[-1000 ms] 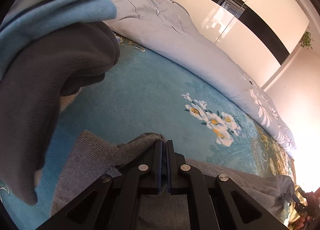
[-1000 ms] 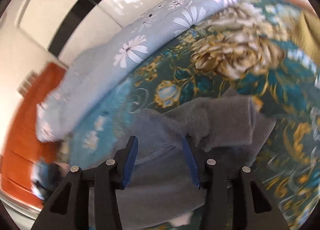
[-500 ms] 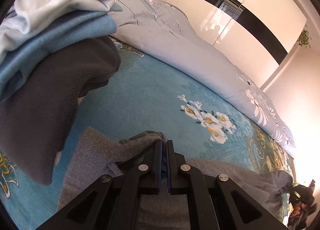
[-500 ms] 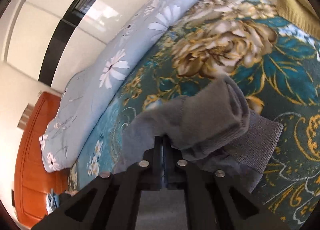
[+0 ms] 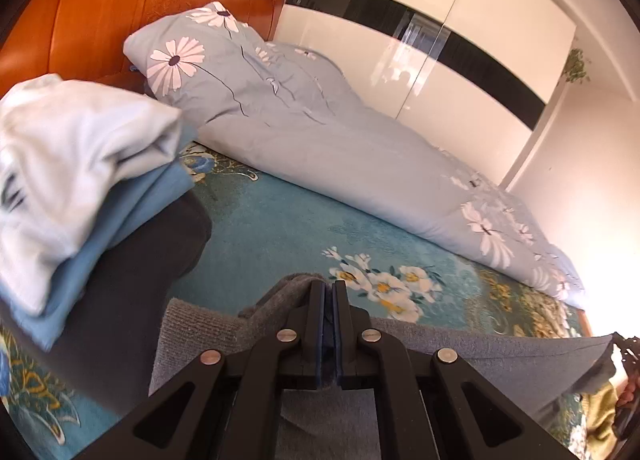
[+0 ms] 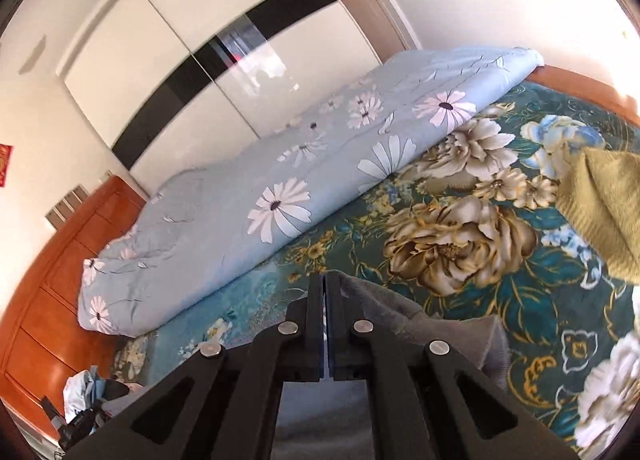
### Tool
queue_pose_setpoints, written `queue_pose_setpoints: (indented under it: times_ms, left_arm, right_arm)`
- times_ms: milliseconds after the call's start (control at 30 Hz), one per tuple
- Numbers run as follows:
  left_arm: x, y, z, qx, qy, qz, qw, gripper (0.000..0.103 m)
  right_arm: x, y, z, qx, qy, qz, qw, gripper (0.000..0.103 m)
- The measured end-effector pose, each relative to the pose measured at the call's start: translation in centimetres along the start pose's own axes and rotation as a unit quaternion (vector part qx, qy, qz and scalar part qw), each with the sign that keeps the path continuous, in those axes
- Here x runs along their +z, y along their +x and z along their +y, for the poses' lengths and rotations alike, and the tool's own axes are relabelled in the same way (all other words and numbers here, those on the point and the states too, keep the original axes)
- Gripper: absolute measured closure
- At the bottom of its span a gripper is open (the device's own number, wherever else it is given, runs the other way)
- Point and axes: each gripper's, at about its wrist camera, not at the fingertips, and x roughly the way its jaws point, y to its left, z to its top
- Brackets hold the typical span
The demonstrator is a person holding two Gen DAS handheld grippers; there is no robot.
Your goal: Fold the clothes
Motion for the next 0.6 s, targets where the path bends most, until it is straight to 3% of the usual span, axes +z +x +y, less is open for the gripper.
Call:
queue_pose_setpoints:
  times_ms: [67,167,267,400,600]
  left_arm:
    - [1.5,2.5,-0.3,0.04,0.014,0.0,0.9991,0.099]
    - [2.6,7.1,-0.4,0.076,0.017,0.033,0.9964,0.1]
    - [1.4,9.7,-0.8,0.061,0.023,0.057,0.9962,0.1]
    - [-0.6,10.1,-1.3,0.032,0.047,0.07,0.9959,0.099]
    - [-2.3,7.2,-1.4,0.003,0.055,0.082,0.9951,0.099]
  right_arm:
    - [1.2,1.6,0.8,-0.016,-0.01,0.006,1.0,0.102]
    - [3.0,3.9,2.1,-0.041,-0.024,0.016,0.999,0.102]
    - [2.5,4.3,1.1,-0.048,-0.028,0.019,0.998,0.102]
    - [1.4,4.4,-0.7,-0.053,-0.031,0.023,0.998,0.102]
    - [-0.3,3.7,-3.8,-0.06,-0.033,0.026,0.997,0.101]
